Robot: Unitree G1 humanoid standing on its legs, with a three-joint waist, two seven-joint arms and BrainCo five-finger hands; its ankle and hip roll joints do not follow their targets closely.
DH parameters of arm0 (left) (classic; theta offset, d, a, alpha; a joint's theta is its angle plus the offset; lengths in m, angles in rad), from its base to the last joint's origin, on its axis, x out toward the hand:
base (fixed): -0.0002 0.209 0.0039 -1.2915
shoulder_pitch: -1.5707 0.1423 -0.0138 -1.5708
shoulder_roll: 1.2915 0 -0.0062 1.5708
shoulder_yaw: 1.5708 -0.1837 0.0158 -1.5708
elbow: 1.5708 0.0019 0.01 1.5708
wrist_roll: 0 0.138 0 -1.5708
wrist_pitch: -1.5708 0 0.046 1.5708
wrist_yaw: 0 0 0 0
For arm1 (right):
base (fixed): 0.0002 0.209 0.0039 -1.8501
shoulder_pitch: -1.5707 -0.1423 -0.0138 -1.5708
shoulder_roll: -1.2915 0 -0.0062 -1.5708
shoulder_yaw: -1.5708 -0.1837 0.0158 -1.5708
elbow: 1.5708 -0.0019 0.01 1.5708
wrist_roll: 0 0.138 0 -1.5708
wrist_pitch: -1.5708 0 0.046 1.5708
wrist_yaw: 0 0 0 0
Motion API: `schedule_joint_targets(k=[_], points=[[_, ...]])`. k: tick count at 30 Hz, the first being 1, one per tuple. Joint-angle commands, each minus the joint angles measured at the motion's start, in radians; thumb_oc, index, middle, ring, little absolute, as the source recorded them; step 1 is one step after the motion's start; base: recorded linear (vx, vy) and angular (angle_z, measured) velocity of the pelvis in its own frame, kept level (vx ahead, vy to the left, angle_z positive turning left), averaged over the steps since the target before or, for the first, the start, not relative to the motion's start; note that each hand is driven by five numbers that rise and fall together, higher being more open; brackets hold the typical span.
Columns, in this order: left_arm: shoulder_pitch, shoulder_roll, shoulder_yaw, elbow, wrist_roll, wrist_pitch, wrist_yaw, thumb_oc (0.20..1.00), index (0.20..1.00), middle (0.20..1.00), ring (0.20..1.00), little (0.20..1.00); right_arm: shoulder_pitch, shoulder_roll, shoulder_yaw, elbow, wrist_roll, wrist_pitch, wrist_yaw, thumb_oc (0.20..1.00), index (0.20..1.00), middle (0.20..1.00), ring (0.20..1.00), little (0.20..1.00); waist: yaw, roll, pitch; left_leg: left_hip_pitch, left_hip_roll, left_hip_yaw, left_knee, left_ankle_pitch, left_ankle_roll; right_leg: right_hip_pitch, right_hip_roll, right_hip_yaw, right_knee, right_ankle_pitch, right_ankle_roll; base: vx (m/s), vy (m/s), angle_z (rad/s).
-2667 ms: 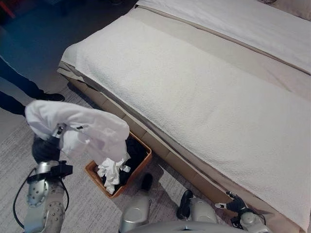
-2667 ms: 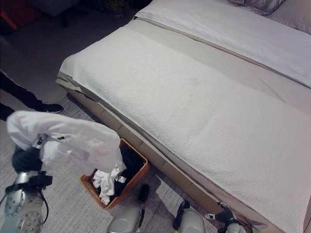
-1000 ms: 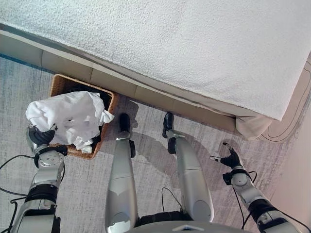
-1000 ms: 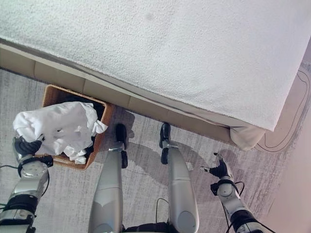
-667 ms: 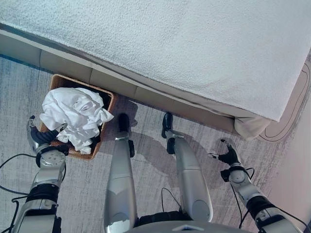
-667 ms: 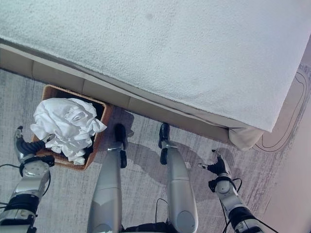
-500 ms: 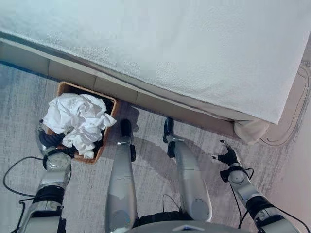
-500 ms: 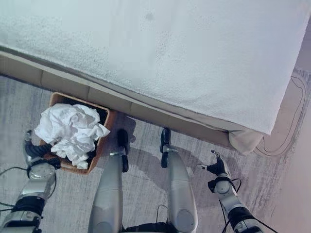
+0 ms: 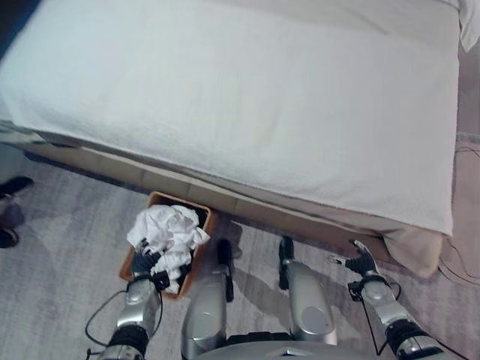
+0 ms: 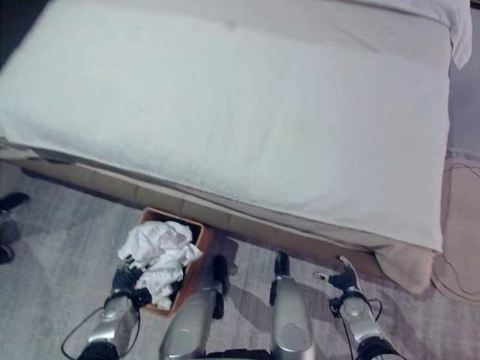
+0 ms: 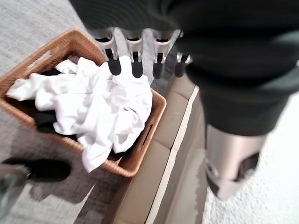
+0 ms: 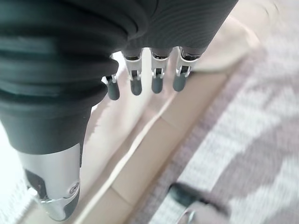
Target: Pick up clothes into the bucket
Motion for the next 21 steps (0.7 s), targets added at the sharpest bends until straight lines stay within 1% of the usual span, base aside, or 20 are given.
schedule_joint_targets(k=[1,2,3,4,6,8,9,10,13,15,21], points=[[0.011,0.026,-0.028,0.045,0.018,-0.011,-0.038,1.000,1.000,1.000,1.000,1.000,0.021,-0.005,-0.007,0.011,0.068,-0.010,0.032,1.000,1.000,1.000,1.000,1.000,-0.009,-0.049,-0.075,-0.013,-0.032,-0.041,0.044,-0.040,-0.013,0.092,-0.020,-0.038,-0.133,0.055,0.055,0.06,-0.074,0.05],[0.011,0.022,-0.034,0.074,0.053,-0.003,-0.050,1.000,1.000,1.000,1.000,1.000,0.026,0.004,-0.009,0.026,0.085,-0.008,0.049,1.000,1.000,1.000,1.000,1.000,-0.009,-0.047,-0.096,0.005,-0.028,-0.041,0.032,-0.037,-0.015,0.112,-0.016,-0.043,-0.143,0.053,0.053,0.06,-0.065,0.05],[0.015,0.013,-0.039,0.113,0.081,0.007,-0.053,1.000,1.000,1.000,1.000,1.000,0.030,0.013,-0.018,0.052,0.098,-0.002,0.063,1.000,1.000,1.000,1.000,1.000,-0.010,-0.043,-0.132,0.035,-0.020,-0.040,0.007,-0.031,-0.016,0.145,-0.010,-0.050,-0.161,0.050,0.050,0.08,-0.082,0.05],[0.018,0.009,-0.044,0.133,0.097,0.012,-0.062,1.000,1.000,1.000,1.000,1.000,0.031,0.019,-0.022,0.070,0.110,0.000,0.070,1.000,1.000,1.000,1.000,1.000,-0.011,-0.042,-0.148,0.052,-0.016,-0.039,-0.007,-0.028,-0.017,0.162,-0.007,-0.053,-0.170,0.048,0.048,0.08,-0.070,0.04],[0.017,0.002,-0.060,0.166,0.135,0.023,-0.075,1.000,1.000,1.000,1.000,1.000,0.029,0.031,-0.026,0.092,0.129,0.003,0.084,1.000,1.000,1.000,1.000,1.000,-0.014,-0.040,-0.177,0.079,-0.006,-0.035,-0.034,-0.018,-0.021,0.190,-0.001,-0.061,-0.189,0.048,0.045,0.04,-0.044,0.07],[0.018,0.003,-0.064,0.174,0.147,0.025,-0.081,1.000,1.000,1.000,1.000,1.000,0.031,0.036,-0.025,0.095,0.135,0.004,0.089,1.000,1.000,1.000,1.000,1.000,-0.016,-0.041,-0.186,0.090,-0.003,-0.033,-0.045,-0.015,-0.023,0.204,0.003,-0.061,-0.201,0.049,0.043,0.02,-0.039,0.09],[0.018,-0.009,-0.068,0.210,0.163,0.033,-0.091,1.000,1.000,1.000,1.000,1.000,0.025,0.051,-0.022,0.133,0.146,0.012,0.101,1.000,1.000,1.000,1.000,1.000,-0.015,-0.047,-0.211,0.111,0.004,-0.028,-0.053,-0.017,-0.026,0.235,0.011,-0.070,-0.238,0.055,0.042,0.05,-0.047,0.03],[0.020,-0.016,-0.067,0.226,0.168,0.034,-0.095,1.000,1.000,1.000,1.000,1.000,0.027,0.059,-0.019,0.153,0.149,0.013,0.105,1.000,1.000,1.000,1.000,1.000,-0.012,-0.049,-0.223,0.119,0.005,-0.023,-0.049,-0.022,-0.026,0.249,0.012,-0.073,-0.250,0.057,0.043,0.06,-0.053,-0.01],[0.027,-0.027,-0.068,0.251,0.173,0.041,-0.104,1.000,1.000,1.000,1.000,1.000,0.028,0.071,-0.017,0.175,0.156,0.017,0.118,1.000,1.000,1.000,1.000,1.000,-0.009,-0.055,-0.235,0.137,0.005,-0.019,-0.039,-0.031,-0.025,0.276,0.015,-0.067,-0.266,0.058,0.041,0.05,-0.029,-0.03],[0.038,-0.044,-0.057,0.284,0.165,0.048,-0.111,1.000,1.000,1.000,1.000,1.000,0.034,0.087,-0.004,0.202,0.146,0.023,0.137,1.000,1.000,1.000,1.000,1.000,-0.003,-0.066,-0.251,0.162,0.005,-0.014,-0.033,-0.042,-0.024,0.310,0.017,-0.065,-0.276,0.056,0.037,0.06,-0.036,-0.03],[0.047,-0.062,-0.061,0.317,0.183,0.060,-0.122,1.000,1.000,1.000,1.000,1.000,0.049,0.105,0.004,0.225,0.132,0.030,0.143,1.000,1.000,1.000,1.000,1.000,-0.001,-0.079,-0.272,0.203,0.011,-0.011,-0.057,-0.047,-0.024,0.351,0.024,-0.070,-0.297,0.053,0.034,0.03,-0.016,-0.02]])
